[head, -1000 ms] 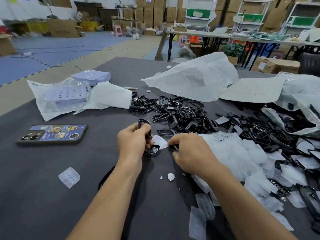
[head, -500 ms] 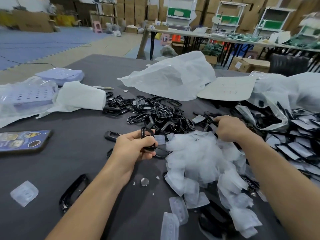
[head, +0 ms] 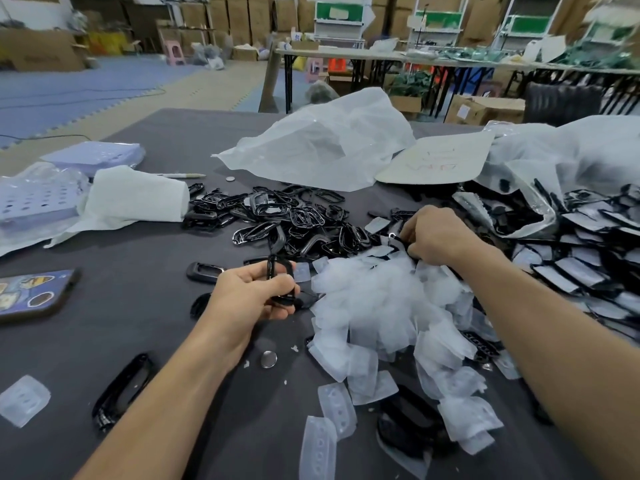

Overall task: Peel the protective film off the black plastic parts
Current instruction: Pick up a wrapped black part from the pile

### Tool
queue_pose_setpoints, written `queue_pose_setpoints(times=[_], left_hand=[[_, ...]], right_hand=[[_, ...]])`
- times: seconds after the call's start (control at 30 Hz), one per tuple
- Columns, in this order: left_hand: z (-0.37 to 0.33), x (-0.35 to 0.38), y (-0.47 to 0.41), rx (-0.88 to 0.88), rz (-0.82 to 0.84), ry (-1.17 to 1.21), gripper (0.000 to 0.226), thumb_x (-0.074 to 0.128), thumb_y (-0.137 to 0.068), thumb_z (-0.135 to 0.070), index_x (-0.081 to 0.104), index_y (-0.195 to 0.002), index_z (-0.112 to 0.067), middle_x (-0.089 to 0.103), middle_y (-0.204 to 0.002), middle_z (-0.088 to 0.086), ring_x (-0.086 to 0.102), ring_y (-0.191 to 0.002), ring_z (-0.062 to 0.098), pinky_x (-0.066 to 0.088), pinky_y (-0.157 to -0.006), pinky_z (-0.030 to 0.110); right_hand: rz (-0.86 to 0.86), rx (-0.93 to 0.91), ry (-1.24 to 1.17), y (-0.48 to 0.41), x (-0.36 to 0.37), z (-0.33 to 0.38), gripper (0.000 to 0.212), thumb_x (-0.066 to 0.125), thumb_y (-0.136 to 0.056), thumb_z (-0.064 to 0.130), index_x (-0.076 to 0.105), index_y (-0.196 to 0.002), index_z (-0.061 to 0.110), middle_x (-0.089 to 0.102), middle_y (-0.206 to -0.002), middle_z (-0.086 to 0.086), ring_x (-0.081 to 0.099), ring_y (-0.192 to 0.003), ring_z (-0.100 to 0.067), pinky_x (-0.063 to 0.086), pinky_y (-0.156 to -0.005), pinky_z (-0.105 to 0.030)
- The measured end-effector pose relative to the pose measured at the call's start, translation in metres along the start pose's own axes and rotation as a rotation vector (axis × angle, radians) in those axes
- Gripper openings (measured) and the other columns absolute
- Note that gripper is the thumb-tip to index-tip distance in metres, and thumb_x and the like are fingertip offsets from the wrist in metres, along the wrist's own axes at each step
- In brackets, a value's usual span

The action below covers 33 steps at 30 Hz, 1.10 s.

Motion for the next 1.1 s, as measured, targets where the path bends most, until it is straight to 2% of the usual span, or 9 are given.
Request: queue_pose_setpoints(times=[0.1,0.2,0.3,0.4,0.6,0.8,0.9,1.0,1.1], left_hand=[[0.001,0.001,0.000,0.001,-0.001,-0.013,0.010,0.072,-0.090,0.001,0.076,-0.094,-0.008,0.076,-0.077,0.013,0.064,-0.051,0.016,0.049,-0.045,0.018],[0.001,0.002,0.001,0.026,-0.018,-0.070,0.010,0.072,-0.089,0.000,0.076,-0.091,-0.009,0.077,-0.077,0.014,0.054,-0.045,0.013,0.042,-0.041,0.017],[0.002,0.008,0.004,0.059,-0.056,-0.121,0.012,0.072,-0.089,0.001,0.077,-0.090,-0.010,0.077,-0.077,0.014,0.051,-0.042,0.013,0.039,-0.040,0.018],[0.004,0.017,0.010,0.105,-0.083,-0.146,0.011,0.072,-0.089,0.000,0.076,-0.087,-0.010,0.077,-0.075,0.012,0.053,-0.043,0.015,0.042,-0.041,0.020],[0.007,0.027,0.017,0.123,-0.014,-0.140,0.018,0.072,-0.087,0.003,0.078,-0.086,-0.015,0.074,-0.071,0.009,0.064,-0.053,0.016,0.050,-0.047,0.022],[0.005,0.033,0.019,0.112,0.077,-0.099,0.035,0.064,-0.092,0.008,0.080,-0.094,-0.024,0.081,-0.089,0.004,0.079,-0.086,0.021,0.063,-0.067,0.030],[0.002,0.035,0.022,0.131,0.130,-0.114,0.033,0.062,-0.094,0.006,0.078,-0.107,-0.020,0.081,-0.093,0.006,0.079,-0.088,0.021,0.063,-0.065,0.026],[-0.001,0.036,0.025,0.160,0.162,-0.136,0.034,0.063,-0.094,0.003,0.081,-0.101,-0.026,0.081,-0.091,0.006,0.079,-0.087,0.018,0.062,-0.067,0.025],[-0.004,0.036,0.027,0.174,0.178,-0.109,0.036,0.066,-0.094,0.002,0.081,-0.101,-0.029,0.081,-0.090,0.009,0.079,-0.084,0.015,0.063,-0.068,0.026]], right_hand=[[-0.183,0.108,-0.079,0.013,-0.012,-0.001,0.017,0.067,-0.093,0.014,0.078,-0.090,0.027,0.075,-0.104,-0.009,0.069,-0.098,-0.032,0.057,-0.090,-0.043],[-0.417,0.122,-0.338,0.037,-0.019,0.008,0.020,0.066,-0.093,0.018,0.079,-0.082,0.029,0.076,-0.080,0.001,0.071,-0.080,-0.023,0.059,-0.075,-0.036],[-0.385,0.084,-0.906,0.068,-0.001,0.036,0.024,0.073,-0.089,0.015,0.079,-0.071,0.030,0.069,-0.055,0.011,0.055,-0.047,-0.005,0.045,-0.047,-0.022],[-0.251,0.049,-1.197,0.096,0.029,0.070,0.025,0.072,-0.089,0.009,0.080,-0.073,0.026,0.063,-0.051,0.006,0.050,-0.046,-0.006,0.041,-0.047,-0.017],[-0.316,-0.041,-1.188,0.119,0.040,0.085,0.021,0.070,-0.088,0.010,0.078,-0.080,0.027,0.073,-0.069,0.009,0.061,-0.058,-0.002,0.050,-0.055,-0.017],[-0.278,-0.112,-1.293,0.119,0.043,0.087,0.029,0.063,-0.093,0.000,0.077,-0.092,0.025,0.073,-0.071,0.006,0.061,-0.062,-0.006,0.051,-0.062,-0.023],[-0.271,-0.115,-1.345,0.117,0.045,0.085,0.025,0.064,-0.094,-0.002,0.073,-0.099,0.020,0.071,-0.067,-0.003,0.060,-0.058,-0.013,0.053,-0.058,-0.027],[-0.213,-0.132,-1.442,0.117,0.048,0.088,0.014,0.065,-0.095,-0.006,0.070,-0.094,0.007,0.072,-0.072,-0.019,0.064,-0.055,-0.018,0.054,-0.052,-0.026],[-0.186,-0.143,-1.435,0.115,0.050,0.088,0.011,0.067,-0.094,-0.005,0.071,-0.093,0.005,0.073,-0.072,-0.020,0.065,-0.054,-0.019,0.057,-0.053,-0.028]])
Point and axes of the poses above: each hand's wrist, its own y-axis away from the middle knuckle, its own x-axis out of the palm, z = x × y, the point moved 4 cm from there along -y, towards the middle knuckle
